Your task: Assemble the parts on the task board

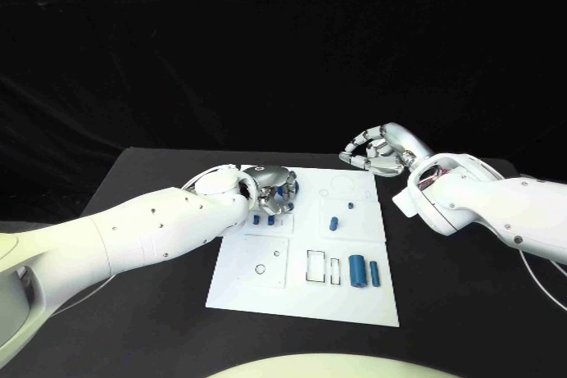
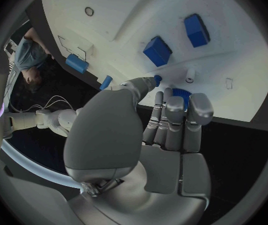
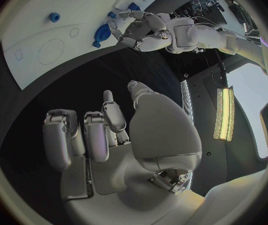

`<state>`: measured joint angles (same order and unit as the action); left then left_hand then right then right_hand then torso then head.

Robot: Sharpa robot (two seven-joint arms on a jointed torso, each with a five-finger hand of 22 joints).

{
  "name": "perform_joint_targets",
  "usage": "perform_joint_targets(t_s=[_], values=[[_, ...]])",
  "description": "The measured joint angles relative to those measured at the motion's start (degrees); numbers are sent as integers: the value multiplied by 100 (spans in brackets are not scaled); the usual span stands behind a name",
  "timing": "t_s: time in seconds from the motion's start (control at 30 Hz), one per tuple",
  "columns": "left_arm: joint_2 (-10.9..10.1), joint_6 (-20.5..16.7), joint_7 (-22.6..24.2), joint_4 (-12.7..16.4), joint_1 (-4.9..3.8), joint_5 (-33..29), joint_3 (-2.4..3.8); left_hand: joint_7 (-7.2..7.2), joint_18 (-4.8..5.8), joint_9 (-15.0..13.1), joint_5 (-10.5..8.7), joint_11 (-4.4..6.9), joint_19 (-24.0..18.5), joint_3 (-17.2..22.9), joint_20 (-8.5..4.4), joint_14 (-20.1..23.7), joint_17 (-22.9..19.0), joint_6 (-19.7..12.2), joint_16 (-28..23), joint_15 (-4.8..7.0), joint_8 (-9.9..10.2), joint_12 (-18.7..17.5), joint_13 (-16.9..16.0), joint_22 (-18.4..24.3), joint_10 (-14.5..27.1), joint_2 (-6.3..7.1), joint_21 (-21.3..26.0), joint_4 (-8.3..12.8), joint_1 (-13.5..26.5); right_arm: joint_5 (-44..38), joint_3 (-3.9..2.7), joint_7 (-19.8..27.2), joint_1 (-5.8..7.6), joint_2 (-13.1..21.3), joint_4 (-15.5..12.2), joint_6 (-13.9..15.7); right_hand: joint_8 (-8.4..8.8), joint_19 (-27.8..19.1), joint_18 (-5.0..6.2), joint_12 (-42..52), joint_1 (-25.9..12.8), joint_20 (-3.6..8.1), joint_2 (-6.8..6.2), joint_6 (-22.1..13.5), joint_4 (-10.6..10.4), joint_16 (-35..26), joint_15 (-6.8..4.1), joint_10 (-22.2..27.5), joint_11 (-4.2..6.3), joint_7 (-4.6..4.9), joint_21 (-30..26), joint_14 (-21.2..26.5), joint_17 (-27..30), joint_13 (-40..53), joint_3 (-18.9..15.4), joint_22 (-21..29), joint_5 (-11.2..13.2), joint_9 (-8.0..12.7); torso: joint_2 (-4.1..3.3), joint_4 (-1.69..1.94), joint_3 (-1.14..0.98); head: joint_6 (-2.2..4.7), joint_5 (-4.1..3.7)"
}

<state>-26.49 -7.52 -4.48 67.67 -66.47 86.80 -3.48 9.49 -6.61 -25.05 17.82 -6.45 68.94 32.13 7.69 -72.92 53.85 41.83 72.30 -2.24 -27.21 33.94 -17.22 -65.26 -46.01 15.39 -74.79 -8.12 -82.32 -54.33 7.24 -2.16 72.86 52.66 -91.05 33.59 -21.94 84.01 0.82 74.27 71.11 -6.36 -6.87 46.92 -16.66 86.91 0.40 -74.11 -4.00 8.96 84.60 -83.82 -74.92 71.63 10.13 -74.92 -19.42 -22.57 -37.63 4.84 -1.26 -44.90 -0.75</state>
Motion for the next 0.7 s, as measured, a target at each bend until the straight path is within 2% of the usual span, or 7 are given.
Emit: perform_joint_targets(t_s=[0.7], values=[[159,257,-169,-109,1,112,3,-29,-1,138,-21,61,161,116,-42,-131,102,212,177,50,63,-50,155,-214,-246,-69,-167,85,-69,2,0,0,0,-16,-6,0,0,0,0,0,0,0,0,0,0,0,0,0,0,0,0,0,1,1,0,2,0,0,6,10,3,-18,-9]])
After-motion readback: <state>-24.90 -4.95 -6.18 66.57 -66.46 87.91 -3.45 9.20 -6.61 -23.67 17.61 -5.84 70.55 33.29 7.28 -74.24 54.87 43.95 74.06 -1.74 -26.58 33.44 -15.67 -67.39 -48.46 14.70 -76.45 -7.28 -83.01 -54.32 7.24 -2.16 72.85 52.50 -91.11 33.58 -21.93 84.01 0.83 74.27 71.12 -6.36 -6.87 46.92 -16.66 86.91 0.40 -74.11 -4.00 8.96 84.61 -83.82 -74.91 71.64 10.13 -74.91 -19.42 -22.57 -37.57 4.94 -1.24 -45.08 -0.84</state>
